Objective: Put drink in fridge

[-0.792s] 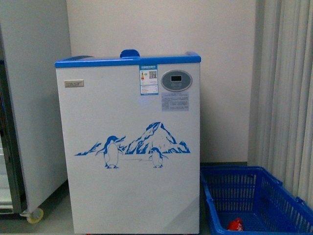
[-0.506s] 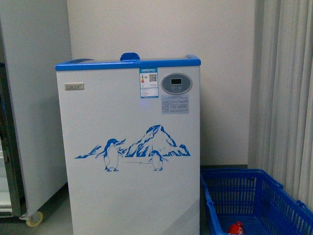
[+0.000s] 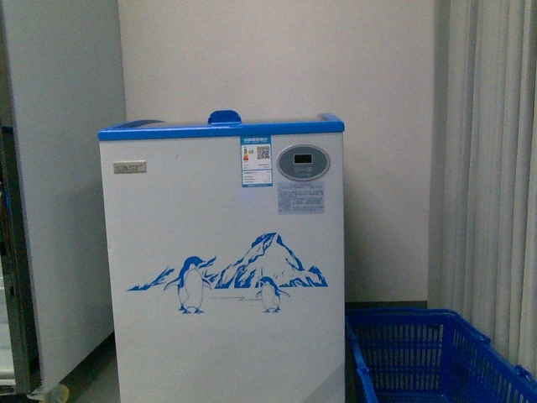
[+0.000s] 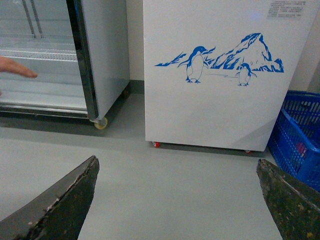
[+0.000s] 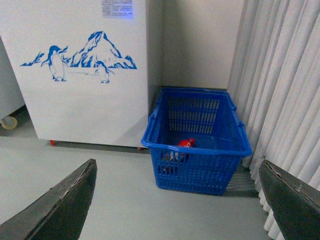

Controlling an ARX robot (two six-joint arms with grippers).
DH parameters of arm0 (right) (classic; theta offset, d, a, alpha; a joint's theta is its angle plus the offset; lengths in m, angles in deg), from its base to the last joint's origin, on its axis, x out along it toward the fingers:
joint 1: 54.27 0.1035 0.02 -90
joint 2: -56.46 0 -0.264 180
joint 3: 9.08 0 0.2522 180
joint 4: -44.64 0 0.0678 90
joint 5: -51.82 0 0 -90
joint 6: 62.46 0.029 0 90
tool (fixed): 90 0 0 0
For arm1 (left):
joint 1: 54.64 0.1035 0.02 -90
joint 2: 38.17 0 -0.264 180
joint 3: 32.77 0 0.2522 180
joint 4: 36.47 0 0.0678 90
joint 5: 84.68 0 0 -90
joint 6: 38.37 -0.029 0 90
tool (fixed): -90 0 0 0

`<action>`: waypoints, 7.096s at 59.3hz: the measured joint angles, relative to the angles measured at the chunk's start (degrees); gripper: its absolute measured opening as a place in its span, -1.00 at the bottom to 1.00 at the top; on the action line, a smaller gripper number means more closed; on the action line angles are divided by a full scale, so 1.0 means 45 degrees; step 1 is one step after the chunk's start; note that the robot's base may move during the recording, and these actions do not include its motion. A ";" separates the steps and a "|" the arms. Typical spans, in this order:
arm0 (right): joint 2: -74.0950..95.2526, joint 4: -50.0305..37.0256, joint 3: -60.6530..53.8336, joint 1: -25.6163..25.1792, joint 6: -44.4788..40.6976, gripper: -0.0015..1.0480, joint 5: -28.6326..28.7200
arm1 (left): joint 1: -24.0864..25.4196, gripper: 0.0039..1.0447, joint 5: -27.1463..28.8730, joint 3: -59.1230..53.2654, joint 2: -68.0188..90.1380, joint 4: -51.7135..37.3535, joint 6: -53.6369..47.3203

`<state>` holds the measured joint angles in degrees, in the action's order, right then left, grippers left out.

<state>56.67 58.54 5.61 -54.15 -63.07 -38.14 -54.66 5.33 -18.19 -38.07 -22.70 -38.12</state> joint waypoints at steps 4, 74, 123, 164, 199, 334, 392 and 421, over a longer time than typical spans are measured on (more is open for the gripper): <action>0.0000 0.0000 0.0000 0.0000 0.0000 0.86 0.0000 | 0.0000 0.85 -0.0005 0.0000 0.0000 0.0000 0.0000; -0.0005 0.0000 0.0000 0.0000 0.0000 0.86 0.0005 | 0.0000 0.85 0.0000 0.0000 0.0000 0.0000 0.0000; 1.8612 -0.2385 0.5897 -0.3089 0.3361 0.86 0.0403 | 0.0000 0.85 0.0000 0.0000 0.0019 0.0000 0.0000; 3.4257 -0.3483 1.5960 -0.1889 0.5629 0.86 -0.0471 | 0.0000 0.85 0.0000 0.0000 0.0024 0.0000 0.0000; 3.7905 -0.1855 2.0118 -0.1350 0.5829 0.86 -0.0865 | 0.0000 0.85 -0.0005 0.0000 0.0019 0.0000 0.0000; 0.4435 -0.2812 0.4789 0.3959 -0.1826 -0.28 -0.6887 | 0.0000 0.85 0.0000 0.0000 0.0019 0.0000 0.0000; 0.4337 -0.2871 0.4741 0.3954 -0.1812 -0.28 -0.6819 | 0.0000 0.85 0.0000 0.0000 0.0019 0.0000 0.0000; 0.4347 -0.2871 0.4741 0.3954 -0.1787 -0.29 -0.6815 | 0.0000 0.85 0.0000 0.0000 0.0019 0.0000 -0.0005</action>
<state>76.23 45.63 26.94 -36.36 -71.11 -68.81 -54.66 5.33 -18.19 -37.98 -22.70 -38.14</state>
